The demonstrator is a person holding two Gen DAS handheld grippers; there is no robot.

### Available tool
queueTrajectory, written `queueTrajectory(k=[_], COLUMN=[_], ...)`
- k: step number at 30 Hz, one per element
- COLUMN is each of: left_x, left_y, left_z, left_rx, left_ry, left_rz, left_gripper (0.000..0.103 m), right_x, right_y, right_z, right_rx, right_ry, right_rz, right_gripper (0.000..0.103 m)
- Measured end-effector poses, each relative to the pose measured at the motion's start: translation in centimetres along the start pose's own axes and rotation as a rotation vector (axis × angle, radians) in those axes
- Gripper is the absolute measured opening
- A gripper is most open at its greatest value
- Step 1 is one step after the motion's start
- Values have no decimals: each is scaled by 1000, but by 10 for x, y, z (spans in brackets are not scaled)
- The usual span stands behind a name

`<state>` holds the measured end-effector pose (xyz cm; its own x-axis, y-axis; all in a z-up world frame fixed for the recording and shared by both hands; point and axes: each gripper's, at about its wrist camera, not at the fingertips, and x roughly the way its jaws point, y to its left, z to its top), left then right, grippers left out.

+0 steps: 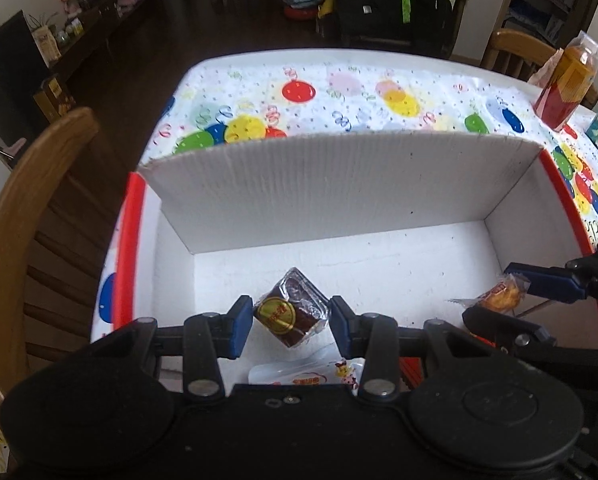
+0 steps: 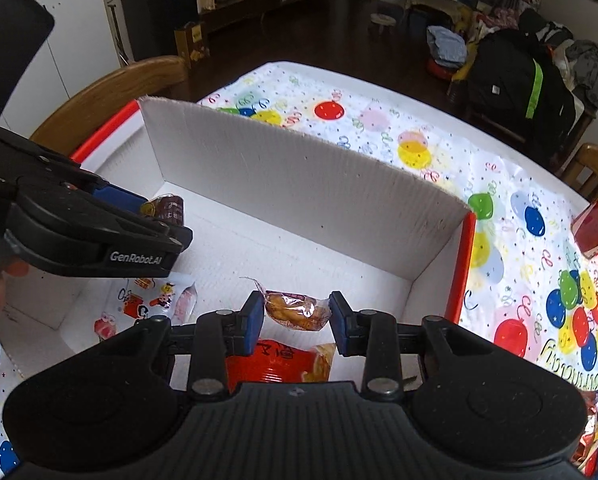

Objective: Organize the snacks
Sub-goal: 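Open both tools to drop the candies in the box and withdraw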

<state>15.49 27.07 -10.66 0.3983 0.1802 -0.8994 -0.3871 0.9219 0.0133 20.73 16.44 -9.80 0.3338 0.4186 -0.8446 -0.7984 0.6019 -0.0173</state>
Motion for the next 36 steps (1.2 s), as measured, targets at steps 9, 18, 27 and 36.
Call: queueTrajectory(k=[9, 18, 27, 36], left_x=[16, 9, -14, -44], left_y=[-2, -4, -6, -10], left_z=[-2, -4, -14, -23], left_rx=[6, 5, 6, 12], left_ry=[54, 40, -15, -84], left_rz=[-14, -6, -3, 0], left_gripper=[40, 59, 71, 79], right_x=[7, 3, -19, -47], right_y=[-2, -7, -10, -21], right_z=[-2, -6, -13, -20], right_rx=[22, 58, 82, 132], right_ry=[20, 15, -44, -99], right_rz=[3, 38, 49, 73], right_gripper=[36, 40, 64, 64])
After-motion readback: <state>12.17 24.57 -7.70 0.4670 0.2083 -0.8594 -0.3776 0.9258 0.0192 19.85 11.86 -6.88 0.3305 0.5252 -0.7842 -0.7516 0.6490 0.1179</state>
